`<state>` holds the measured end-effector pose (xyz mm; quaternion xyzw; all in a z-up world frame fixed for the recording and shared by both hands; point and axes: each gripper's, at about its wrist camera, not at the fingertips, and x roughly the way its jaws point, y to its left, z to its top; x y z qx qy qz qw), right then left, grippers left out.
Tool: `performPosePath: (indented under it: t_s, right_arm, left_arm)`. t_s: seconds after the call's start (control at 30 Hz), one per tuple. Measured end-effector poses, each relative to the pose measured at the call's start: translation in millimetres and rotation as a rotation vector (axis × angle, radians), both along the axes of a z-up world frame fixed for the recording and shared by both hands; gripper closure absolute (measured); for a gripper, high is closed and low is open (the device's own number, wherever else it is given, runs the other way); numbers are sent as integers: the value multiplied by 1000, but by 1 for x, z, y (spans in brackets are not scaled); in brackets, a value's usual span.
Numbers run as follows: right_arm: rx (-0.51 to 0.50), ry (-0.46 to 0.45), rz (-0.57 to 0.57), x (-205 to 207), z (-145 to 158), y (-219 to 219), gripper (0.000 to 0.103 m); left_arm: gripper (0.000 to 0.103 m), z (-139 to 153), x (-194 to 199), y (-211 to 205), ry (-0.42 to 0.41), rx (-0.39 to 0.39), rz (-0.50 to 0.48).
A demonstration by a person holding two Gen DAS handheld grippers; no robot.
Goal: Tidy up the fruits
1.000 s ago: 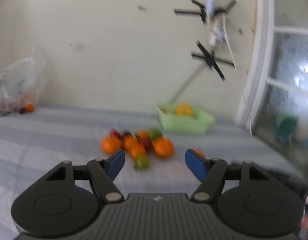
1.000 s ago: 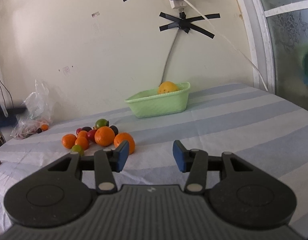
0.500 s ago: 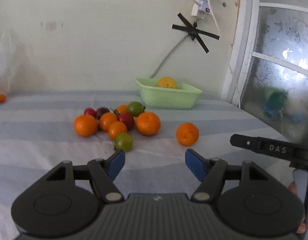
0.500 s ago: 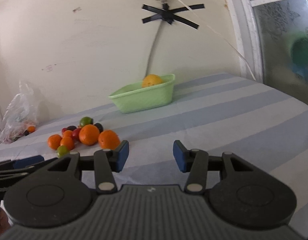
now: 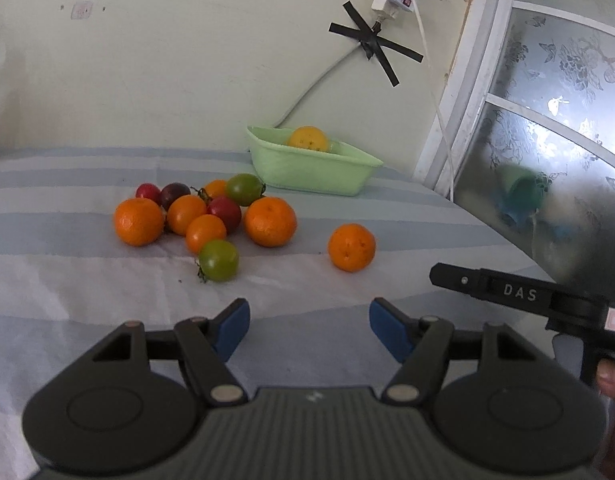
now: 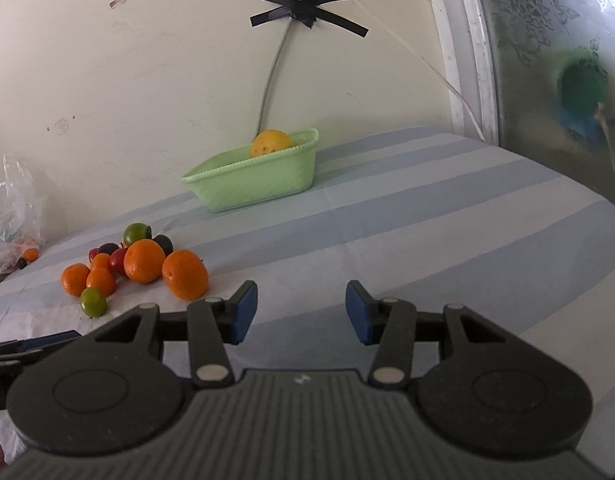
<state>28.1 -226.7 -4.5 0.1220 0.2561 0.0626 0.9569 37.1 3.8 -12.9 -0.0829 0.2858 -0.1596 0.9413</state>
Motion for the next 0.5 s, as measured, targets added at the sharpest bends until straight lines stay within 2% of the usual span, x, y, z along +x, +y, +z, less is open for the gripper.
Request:
performPosePath:
  t_s: [0.27,0.5]
  right_arm:
    - [-10,15,60,5,0,5,51]
    - [-13,-30,106,-2,2,9,49]
  left_arm:
    - [35,1,-2,-6,1,59,66]
    - [35,-1,0,-16,26,145,109]
